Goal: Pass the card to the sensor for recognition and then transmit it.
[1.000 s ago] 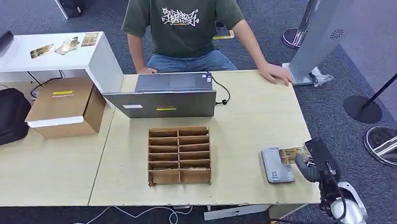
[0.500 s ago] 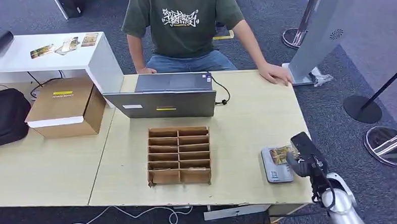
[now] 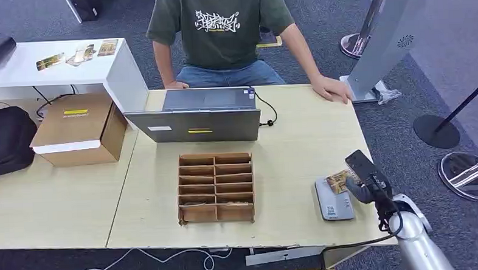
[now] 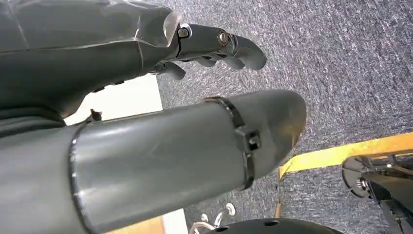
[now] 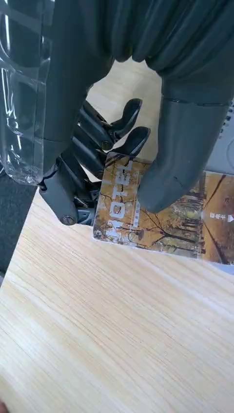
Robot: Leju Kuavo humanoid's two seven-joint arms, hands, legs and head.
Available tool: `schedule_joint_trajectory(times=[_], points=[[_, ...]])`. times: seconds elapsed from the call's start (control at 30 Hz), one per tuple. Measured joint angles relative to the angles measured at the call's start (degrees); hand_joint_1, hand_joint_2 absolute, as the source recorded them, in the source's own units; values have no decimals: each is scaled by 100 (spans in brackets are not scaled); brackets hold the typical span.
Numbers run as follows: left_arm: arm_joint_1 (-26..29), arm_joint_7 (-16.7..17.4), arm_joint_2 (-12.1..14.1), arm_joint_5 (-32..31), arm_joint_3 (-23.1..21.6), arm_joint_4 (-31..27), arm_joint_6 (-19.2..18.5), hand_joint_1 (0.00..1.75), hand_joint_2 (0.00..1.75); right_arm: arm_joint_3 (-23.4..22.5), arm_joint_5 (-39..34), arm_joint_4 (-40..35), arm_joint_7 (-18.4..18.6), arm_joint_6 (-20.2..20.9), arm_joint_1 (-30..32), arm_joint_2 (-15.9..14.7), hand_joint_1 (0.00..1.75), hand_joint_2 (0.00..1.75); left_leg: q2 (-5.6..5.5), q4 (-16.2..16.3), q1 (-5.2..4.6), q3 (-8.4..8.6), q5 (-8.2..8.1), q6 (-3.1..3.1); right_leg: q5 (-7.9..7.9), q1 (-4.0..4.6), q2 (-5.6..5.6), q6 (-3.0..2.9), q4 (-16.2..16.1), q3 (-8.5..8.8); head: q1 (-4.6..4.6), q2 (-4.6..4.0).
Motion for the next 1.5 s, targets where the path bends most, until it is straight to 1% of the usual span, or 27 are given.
schedule_joint_trajectory(times=[0.37,0.53,0.6,0.7,0.77,0.87,1.0,1.17,1.33,1.43,1.5], points=[[6,0,13,-39,0,0,-4,0,0,7,-65,-4,-37,11,67,-114,175,175,1,0,0,1,0,0,0,0,0,0,0,0,-2,0],[7,0,20,-83,0,0,-4,0,0,-48,-105,-113,-50,7,181,-160,175,175,1,1,0,1,-1,0,0,0,0,0,-1,0,0,2],[8,0,20,-85,0,0,-4,0,0,-72,-69,-179,-102,-54,236,-160,175,175,1,1,0,0,-1,1,0,0,0,0,-1,0,-2,0],[8,-11,17,-72,0,0,4,0,0,-83,151,-365,-394,-315,356,-158,175,175,0,1,0,-1,-1,1,0,0,-1,0,0,0,-2,0],[9,-35,15,-48,0,0,15,0,0,-113,410,-629,-679,-637,464,-140,175,175,0,1,0,-1,-1,1,0,0,-2,0,0,0,0,0],[8,-46,4,-15,0,0,31,0,0,-192,706,-1030,-856,-1010,618,-52,175,175,0,1,0,-1,-1,1,0,0,-1,0,0,0,0,0],[8,-48,-11,4,0,0,46,0,0,-275,1161,-1495,-979,-1500,798,83,175,175,0,1,0,-1,-1,1,-1,0,-2,0,0,0,0,2],[6,-50,-15,-11,0,0,44,0,0,-444,1288,-1994,-1167,-1852,1016,280,175,175,0,1,0,-1,-1,1,-1,0,-1,1,0,-1,0,0],[4,-50,-37,-103,0,0,52,0,0,-686,1412,-2440,-1379,-2361,1277,448,175,175,-1,1,0,-1,-2,2,-2,0,-2,3,0,0,0,0],[4,-52,-39,-94,0,0,61,0,0,-791,1727,-2667,-1513,-2713,1446,547,175,175,0,1,0,-1,-4,1,-3,0,0,3,0,0,-2,0],[2,-72,-39,-85,0,0,72,0,0,-811,1989,-2745,-1545,-2875,1503,583,175,175,2,1,0,0,-4,1,-3,0,2,3,-1,-1,-2,2]])
